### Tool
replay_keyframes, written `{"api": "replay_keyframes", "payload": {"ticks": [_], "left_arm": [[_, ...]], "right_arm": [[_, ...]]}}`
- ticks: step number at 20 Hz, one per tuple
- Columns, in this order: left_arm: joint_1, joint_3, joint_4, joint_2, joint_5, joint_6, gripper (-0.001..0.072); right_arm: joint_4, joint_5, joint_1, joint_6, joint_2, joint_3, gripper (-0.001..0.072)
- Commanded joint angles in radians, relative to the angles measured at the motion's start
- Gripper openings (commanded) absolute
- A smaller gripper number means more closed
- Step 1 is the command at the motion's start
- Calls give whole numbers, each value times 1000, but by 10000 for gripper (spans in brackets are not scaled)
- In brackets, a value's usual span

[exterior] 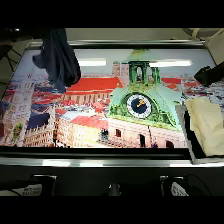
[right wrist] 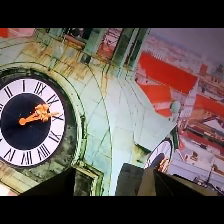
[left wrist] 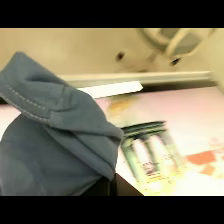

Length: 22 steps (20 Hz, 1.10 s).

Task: Fold the shirts.

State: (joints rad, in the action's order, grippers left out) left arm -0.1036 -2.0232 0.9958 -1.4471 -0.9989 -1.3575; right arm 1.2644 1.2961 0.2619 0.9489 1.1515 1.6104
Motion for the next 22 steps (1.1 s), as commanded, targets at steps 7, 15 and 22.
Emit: {"api": "replay_keyframes", "payload": {"ticks": [7, 15, 22], "left_arm": [[-338, 139, 27, 187, -138, 52, 23], [-581, 567, 24, -51, 45, -57, 104], [-345, 274, 346, -100, -407, -155, 717]], "right_arm": [[3, 86, 0, 17, -379, 1, 486], [-5, 338, 0, 15, -126, -13, 502], [-185, 334, -11, 2, 145, -165, 635]]}}
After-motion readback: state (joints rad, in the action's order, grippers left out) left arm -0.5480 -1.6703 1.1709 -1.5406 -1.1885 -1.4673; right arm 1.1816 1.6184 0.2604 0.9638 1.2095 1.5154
